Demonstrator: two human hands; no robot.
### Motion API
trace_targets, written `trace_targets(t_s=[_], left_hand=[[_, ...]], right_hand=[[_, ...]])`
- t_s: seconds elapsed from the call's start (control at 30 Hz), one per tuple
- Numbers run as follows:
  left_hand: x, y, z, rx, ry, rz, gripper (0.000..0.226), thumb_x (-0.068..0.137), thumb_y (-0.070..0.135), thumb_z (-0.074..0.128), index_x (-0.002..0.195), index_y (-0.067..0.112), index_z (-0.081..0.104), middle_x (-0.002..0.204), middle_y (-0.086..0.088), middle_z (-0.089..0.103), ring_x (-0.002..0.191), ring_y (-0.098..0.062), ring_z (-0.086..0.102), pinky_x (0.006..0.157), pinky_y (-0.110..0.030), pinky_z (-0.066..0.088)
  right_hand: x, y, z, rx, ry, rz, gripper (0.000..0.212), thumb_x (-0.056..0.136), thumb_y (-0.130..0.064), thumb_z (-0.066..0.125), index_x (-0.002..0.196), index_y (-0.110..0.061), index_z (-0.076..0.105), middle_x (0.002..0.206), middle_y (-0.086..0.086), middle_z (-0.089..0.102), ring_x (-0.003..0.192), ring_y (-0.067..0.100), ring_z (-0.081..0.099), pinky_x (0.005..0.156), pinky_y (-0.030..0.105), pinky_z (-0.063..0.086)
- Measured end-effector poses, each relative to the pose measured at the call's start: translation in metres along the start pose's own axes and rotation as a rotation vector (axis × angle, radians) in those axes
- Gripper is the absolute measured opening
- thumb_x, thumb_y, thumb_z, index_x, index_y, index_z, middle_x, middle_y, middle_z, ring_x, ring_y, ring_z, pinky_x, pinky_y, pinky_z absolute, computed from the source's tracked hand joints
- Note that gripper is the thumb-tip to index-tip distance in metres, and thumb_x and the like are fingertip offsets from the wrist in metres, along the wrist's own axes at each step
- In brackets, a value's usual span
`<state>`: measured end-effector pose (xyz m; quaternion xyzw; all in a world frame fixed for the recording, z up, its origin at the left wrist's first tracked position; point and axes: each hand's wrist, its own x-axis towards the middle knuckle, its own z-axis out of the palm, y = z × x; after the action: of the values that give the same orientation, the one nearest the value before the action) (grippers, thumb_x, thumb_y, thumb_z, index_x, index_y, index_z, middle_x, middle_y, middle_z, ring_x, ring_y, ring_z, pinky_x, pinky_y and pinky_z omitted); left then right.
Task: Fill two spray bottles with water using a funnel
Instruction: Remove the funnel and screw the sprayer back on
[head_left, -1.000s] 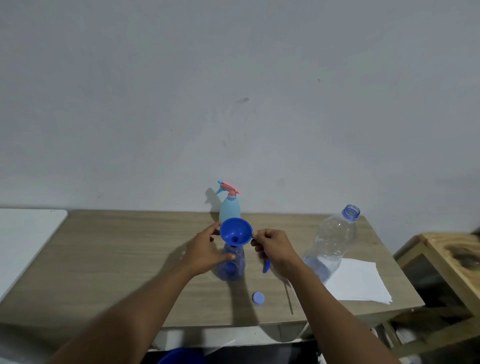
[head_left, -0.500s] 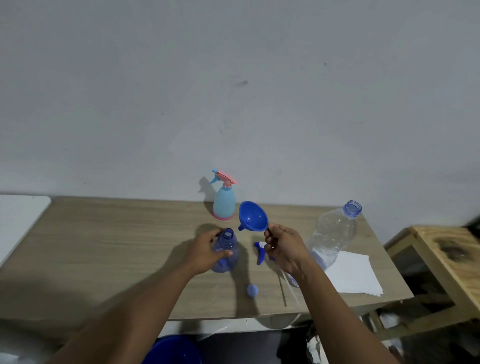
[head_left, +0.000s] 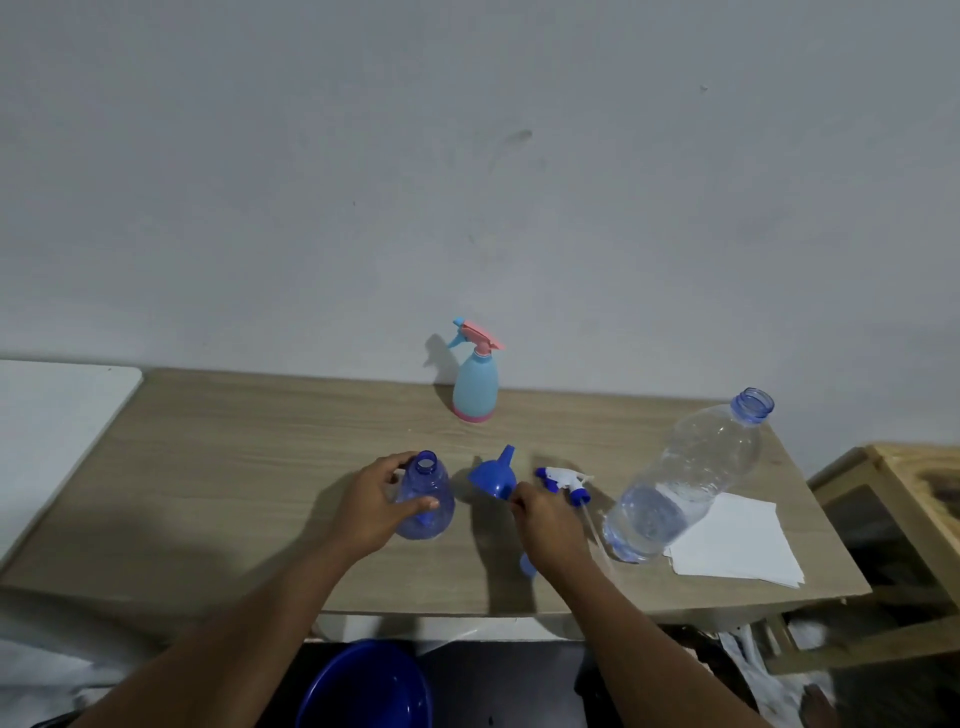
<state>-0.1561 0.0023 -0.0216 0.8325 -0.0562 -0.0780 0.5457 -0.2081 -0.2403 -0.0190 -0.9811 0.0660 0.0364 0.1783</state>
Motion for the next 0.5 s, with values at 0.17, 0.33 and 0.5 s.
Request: trace_targets(t_s=[0.17,0.33,0.5], left_hand=[[-0.007,-0.005,-0.002,-0.016,-0.031,0.034,0.068,0.065,0.019,0.091,0.124,0.033,0.06,0.113,0.012,0.067,0.1,-0.006,0.061,0.08,-0.017,0.05],[-0.013,-0.009,-0.005,0.048,-0.045,0.097,0.069,0.073,0.019,0.086,0.134,0.025,0.057,0.12,0.012,0.063,0.103,-0.003,0.061,0.08,-0.009,0.047],[-0.018,-0.01,-0.006,0.049,-0.046,0.135,0.071,0.076,0.008,0.082,0.137,0.027,0.051,0.12,0.017,0.062,0.109,0.002,0.058,0.086,-0.008,0.044]], right_hand=[[0.001,-0.003,0.006,-0.097,-0.085,-0.026,0.02,0.101,-0.022,0.046,0.112,-0.017,0.062,0.102,0.004,0.066,0.084,0.02,0.064,0.068,0.026,0.048],[0.002,-0.005,0.01,-0.091,-0.152,0.005,0.021,0.101,-0.023,0.047,0.117,-0.019,0.06,0.103,0.002,0.065,0.085,0.015,0.061,0.073,0.026,0.045],[0.004,0.003,0.001,-0.022,-0.194,0.08,0.033,0.084,-0.005,0.067,0.115,-0.014,0.06,0.107,0.003,0.066,0.094,0.022,0.067,0.076,0.032,0.053]])
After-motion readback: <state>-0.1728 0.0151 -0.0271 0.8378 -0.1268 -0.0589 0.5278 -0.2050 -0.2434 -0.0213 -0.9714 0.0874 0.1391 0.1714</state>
